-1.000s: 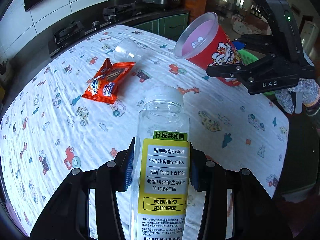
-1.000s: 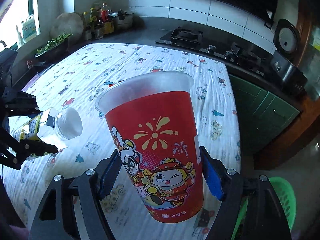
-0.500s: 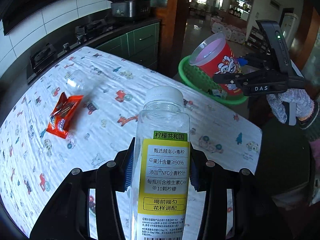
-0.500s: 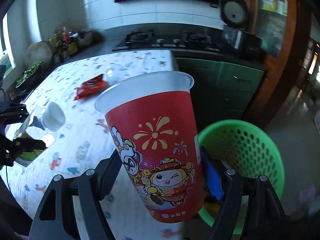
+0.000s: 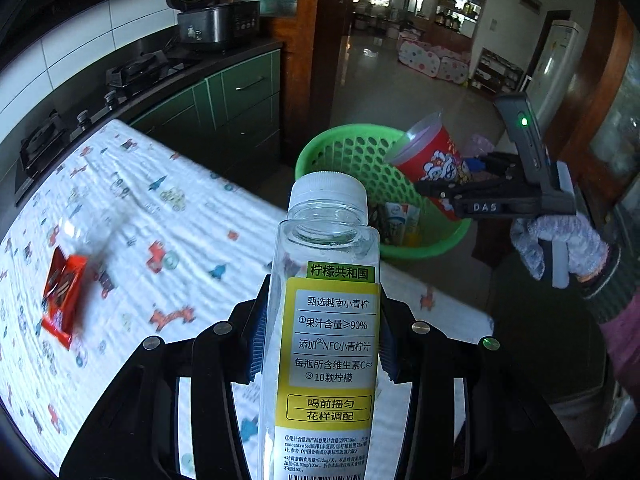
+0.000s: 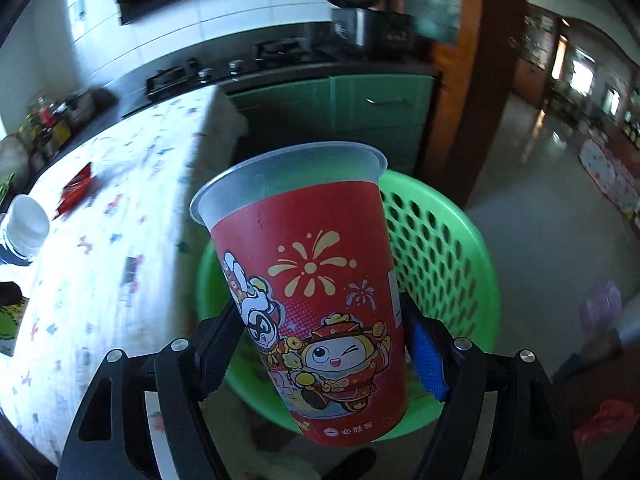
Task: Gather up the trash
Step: 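Carry the red cup into the basket and open the right gripper while the left carries the bottle, then lower the lemon juice bottle into the basket and open the left gripper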
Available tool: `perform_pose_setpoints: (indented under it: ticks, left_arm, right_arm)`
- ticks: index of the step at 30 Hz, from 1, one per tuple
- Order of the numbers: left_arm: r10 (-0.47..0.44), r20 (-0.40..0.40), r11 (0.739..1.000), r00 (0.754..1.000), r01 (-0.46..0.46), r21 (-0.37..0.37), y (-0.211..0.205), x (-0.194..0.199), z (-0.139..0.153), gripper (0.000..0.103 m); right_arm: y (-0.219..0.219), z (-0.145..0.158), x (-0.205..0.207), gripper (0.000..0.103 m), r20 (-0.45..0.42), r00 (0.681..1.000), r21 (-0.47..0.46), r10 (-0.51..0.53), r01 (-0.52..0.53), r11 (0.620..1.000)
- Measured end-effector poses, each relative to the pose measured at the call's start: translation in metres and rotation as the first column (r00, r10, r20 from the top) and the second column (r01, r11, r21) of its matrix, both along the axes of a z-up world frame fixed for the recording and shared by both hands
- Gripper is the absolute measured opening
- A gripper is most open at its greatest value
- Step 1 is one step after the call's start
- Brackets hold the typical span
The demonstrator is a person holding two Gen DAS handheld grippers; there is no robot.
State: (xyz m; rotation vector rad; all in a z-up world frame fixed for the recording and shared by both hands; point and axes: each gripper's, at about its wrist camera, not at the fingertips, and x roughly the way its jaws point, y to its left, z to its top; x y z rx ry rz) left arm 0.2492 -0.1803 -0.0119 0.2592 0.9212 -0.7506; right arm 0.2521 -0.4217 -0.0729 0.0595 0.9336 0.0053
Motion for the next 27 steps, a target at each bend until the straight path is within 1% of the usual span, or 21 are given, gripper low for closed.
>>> perform_pose_setpoints:
  ticks: [2,3,6,11,13,18,22,27]
  left_arm:
    - [-0.003,-0.005,1.0,1.0,0.003,-0.016,-0.014,0.006,0.002,0.044]
    - [-0.003,-0.001,1.0,1.0,0.003,-0.018,-0.02,0.009,0.002,0.044]
    - [-0.006,-0.003,0.999,1.0,0.006,-0.033,-0.04,0.016,0.003,0.044]
    - [-0.006,-0.006,0.998,1.0,0.006,-0.056,-0.068,0.029,0.001,0.044]
    - [-0.003,-0.01,0.998,1.0,0.002,-0.066,-0.078,0.035,-0.001,0.044]
    - [0.013,-0.042,0.997,0.999,-0.016,-0.079,-0.104,0.05,-0.011,0.044]
    - [0.038,-0.064,0.996,0.997,-0.043,-0.078,-0.123,0.063,-0.023,0.044]
    - [0.065,-0.102,0.993,0.993,-0.074,-0.088,-0.138,0.075,-0.035,0.045]
  right_arm:
    - [-0.011,-0.004,0.001,0.075,0.002,1.0,0.015,-0.025,0.025,1.0]
    - [-0.018,-0.006,0.001,0.078,0.003,0.999,0.027,-0.033,0.033,0.999]
    - [-0.03,-0.007,0.0,0.081,0.014,0.999,0.047,-0.05,0.05,0.998]
    - [-0.035,-0.003,-0.01,0.081,0.034,0.998,0.038,-0.051,0.05,0.998]
    - [-0.037,0.0,-0.018,0.083,0.049,0.998,0.04,-0.05,0.048,0.998]
    - [-0.043,0.006,-0.033,0.083,0.076,0.996,0.021,-0.054,0.052,0.998]
    - [-0.053,0.013,-0.047,0.085,0.107,0.992,0.041,-0.072,0.068,0.997]
    - [-0.059,0.016,-0.058,0.085,0.118,0.99,0.047,-0.077,0.071,0.996]
